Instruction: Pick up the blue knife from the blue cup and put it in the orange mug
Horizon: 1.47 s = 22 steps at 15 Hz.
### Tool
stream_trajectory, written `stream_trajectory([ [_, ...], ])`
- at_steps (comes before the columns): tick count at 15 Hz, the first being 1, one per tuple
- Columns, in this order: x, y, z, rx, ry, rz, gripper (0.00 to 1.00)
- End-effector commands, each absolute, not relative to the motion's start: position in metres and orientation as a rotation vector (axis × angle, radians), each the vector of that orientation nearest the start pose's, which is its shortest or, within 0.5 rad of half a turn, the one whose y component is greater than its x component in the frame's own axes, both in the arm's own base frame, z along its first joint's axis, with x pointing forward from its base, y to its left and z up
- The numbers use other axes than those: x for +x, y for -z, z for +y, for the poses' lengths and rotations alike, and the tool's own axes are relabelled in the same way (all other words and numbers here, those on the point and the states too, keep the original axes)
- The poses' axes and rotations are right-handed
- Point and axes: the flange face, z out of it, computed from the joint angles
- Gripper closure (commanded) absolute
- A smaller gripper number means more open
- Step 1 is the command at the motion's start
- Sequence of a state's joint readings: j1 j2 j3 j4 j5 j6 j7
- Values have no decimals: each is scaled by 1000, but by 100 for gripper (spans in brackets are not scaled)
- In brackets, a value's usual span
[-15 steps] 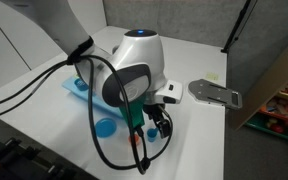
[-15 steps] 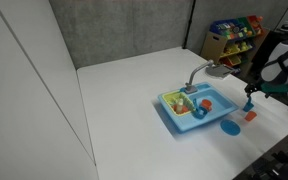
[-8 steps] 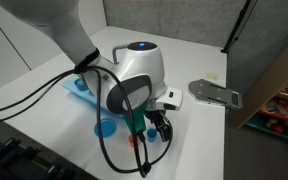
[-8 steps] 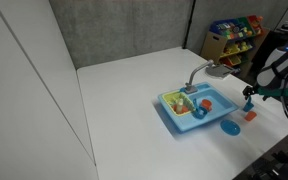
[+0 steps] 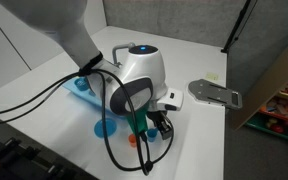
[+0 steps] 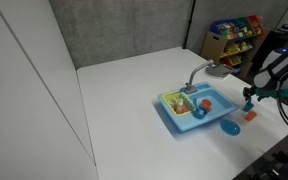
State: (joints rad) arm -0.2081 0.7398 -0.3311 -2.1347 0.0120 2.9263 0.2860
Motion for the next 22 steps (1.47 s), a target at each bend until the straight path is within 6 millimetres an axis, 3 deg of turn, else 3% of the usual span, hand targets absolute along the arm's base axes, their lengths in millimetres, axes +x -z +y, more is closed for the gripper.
stream_trajectory([
  [1,477,-88,-297,-3144,148,1216,61],
  [3,477,-92,-295,-3145,157,1209,76],
  [7,478,-101,-289,-3146,175,1197,91],
  [8,477,-107,-287,-3148,182,1194,87],
  [19,464,-178,-264,-3114,320,1184,92],
  [22,469,-197,-255,-3102,349,1171,92],
])
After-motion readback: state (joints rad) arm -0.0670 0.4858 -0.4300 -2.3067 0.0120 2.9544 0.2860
